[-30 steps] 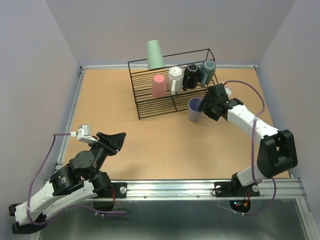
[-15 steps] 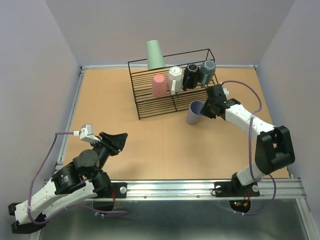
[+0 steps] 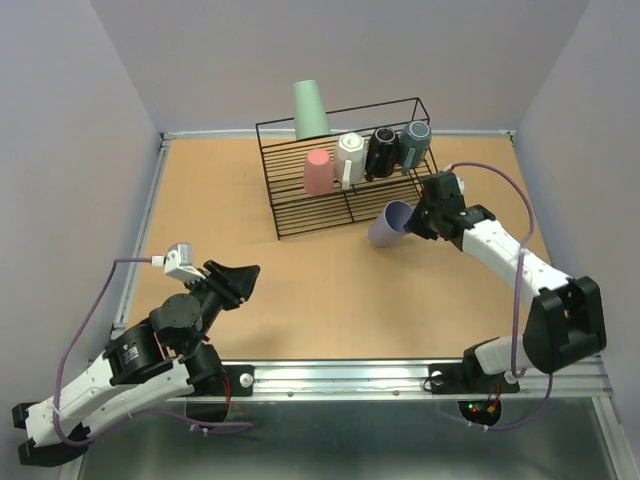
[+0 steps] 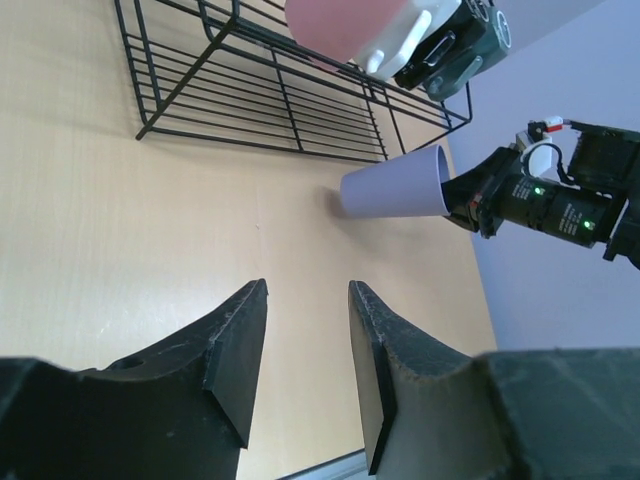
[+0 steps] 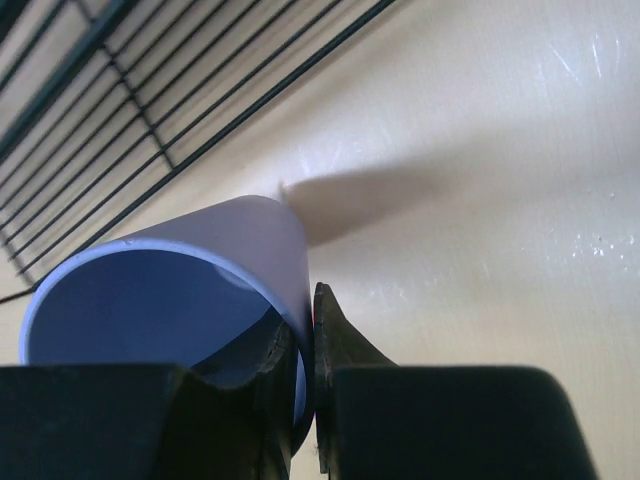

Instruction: Load the cups into the dish rack

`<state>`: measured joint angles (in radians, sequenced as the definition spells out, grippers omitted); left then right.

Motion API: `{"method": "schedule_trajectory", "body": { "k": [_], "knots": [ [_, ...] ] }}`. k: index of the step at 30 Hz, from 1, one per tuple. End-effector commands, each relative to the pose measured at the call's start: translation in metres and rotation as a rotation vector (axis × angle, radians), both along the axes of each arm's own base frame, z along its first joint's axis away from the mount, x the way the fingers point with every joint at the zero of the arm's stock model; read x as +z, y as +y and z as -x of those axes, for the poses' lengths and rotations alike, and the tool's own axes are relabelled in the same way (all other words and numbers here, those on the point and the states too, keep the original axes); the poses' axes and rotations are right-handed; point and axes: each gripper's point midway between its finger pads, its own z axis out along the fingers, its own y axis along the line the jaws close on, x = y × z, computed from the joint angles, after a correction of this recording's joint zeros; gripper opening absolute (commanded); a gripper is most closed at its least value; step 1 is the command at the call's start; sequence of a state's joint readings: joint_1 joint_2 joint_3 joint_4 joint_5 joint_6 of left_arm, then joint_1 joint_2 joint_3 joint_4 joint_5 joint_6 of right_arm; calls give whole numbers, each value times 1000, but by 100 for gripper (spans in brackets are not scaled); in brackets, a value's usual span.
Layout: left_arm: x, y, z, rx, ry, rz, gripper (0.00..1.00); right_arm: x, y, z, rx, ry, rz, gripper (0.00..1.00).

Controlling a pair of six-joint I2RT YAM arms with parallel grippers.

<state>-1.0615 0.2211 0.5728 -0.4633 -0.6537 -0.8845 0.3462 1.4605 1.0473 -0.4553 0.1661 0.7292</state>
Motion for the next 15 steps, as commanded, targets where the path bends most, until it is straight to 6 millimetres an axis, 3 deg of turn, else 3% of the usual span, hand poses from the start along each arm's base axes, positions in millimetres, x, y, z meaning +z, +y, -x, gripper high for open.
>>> {"method": "schedule_trajectory", "body": {
  "k": [1,5,6,8,9,11,12,13,14,15],
  "knots": [
    [36,-4,2,-21,-34,66,51,49,8,13,58,-129,-99,0],
    [52,-22,5,-88,-24,88,61,92,21,38,143,-208,-212,0],
    [65,-26,5,-101,-35,115,65,118,29,45,190,-270,-267,0],
    [71,-42,4,-144,-23,104,66,145,37,52,245,-343,-324,0],
    [87,-47,4,-157,-40,134,68,162,44,59,293,-380,-368,0],
    [95,-64,1,-193,-34,121,71,205,51,68,345,-512,-435,0],
    [117,-70,0,-207,-67,160,73,226,57,72,391,-575,-478,0],
    [126,-75,-1,-218,-78,169,75,230,59,77,405,-577,-498,0],
    [127,-89,-3,-245,-73,155,77,250,62,81,424,-637,-542,0],
    [150,-94,-4,-260,-113,206,79,259,67,87,461,-654,-577,0]
  ]
}}
